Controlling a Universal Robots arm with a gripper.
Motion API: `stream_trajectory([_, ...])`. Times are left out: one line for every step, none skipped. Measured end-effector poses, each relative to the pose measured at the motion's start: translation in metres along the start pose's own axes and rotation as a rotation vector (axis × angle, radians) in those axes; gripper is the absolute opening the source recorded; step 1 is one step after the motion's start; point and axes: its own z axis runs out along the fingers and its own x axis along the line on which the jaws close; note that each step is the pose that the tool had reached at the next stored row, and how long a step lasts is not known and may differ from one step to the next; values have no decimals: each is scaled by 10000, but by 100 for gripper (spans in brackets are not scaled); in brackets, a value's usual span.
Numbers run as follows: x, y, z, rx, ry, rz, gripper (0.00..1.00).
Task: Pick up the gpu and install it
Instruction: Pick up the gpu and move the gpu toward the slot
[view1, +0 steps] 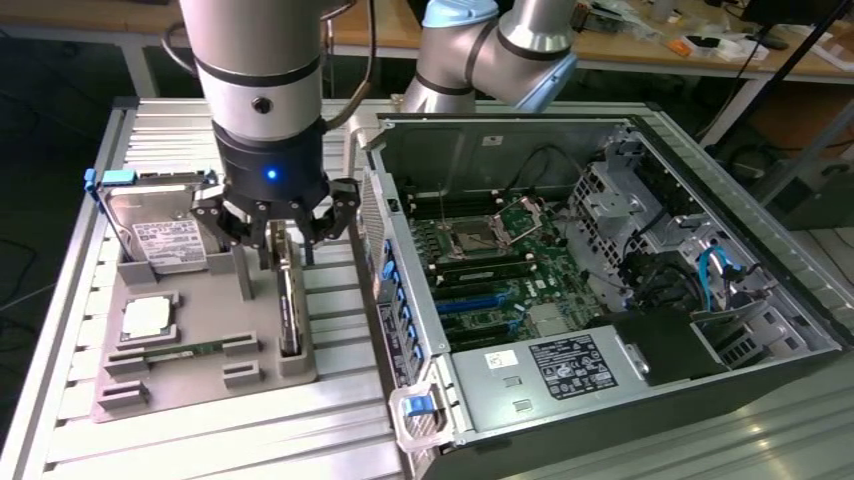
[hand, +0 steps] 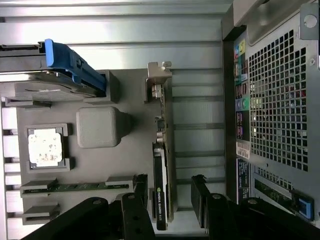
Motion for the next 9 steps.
stream_trajectory([1, -5, 18, 1, 1, 0, 48])
stream_trajectory([1, -10, 36, 2, 2, 0, 48])
stream_trajectory([2, -14, 54, 1, 1, 1, 48])
stream_trajectory([3, -17, 74, 1, 1, 1, 48])
stream_trajectory([4, -19, 92, 1, 1, 1, 48])
stream_trajectory([5, -21, 110, 0, 0, 1, 48])
stream_trajectory([6, -22, 127, 1, 1, 1, 48])
stream_trajectory([6, -22, 136, 0, 0, 0, 48])
stream_trajectory([11, -24, 155, 1, 0, 0, 48])
